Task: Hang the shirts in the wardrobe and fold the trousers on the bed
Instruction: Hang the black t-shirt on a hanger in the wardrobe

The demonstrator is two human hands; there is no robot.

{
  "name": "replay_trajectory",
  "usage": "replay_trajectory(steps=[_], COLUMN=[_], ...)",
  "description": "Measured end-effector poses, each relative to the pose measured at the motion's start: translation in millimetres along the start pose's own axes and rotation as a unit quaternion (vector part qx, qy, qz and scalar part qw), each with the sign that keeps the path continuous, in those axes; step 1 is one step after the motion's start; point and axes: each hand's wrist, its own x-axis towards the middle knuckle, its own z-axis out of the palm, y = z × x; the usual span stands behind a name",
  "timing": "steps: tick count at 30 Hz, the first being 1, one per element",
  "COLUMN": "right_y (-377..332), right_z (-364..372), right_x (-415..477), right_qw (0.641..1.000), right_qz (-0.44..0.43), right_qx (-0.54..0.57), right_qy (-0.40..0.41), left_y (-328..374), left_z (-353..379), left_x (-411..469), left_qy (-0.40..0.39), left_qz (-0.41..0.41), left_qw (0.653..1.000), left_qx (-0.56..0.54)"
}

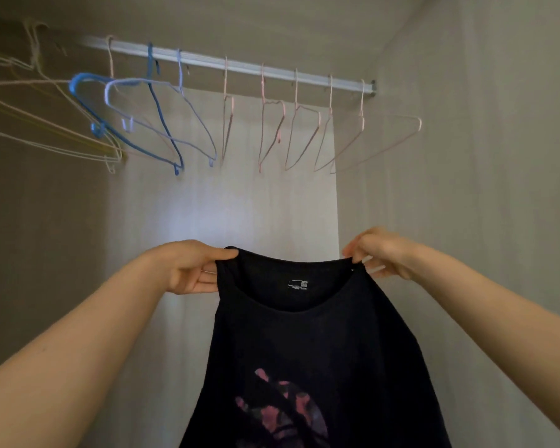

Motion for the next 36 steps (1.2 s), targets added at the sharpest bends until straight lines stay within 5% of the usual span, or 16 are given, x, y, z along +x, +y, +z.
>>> replay_trajectory(steps=[8,15,21,36], right_y=[-32,-49,-68,-104], right_z=[-50,-92,-104,-105], right_x=[63,107,112,133], right_qw=[0.964,0.918,0.874,0.953], right_qz=[-0.097,-0.153,-0.226,-0.147], right_qx=[0.096,0.189,0.151,0.078], right_qy=[0.229,0.313,0.403,0.254], left_y=[39,54,62,62], left_z=[24,36,36,34], left_x=[43,83,105,112], left_qy=[0.080,0.142,0.179,0.212], left_qz=[0.108,0.147,0.162,0.170], left_qw=[0.991,0.979,0.970,0.961], left_qx=[-0.013,0.001,0.018,0.054])
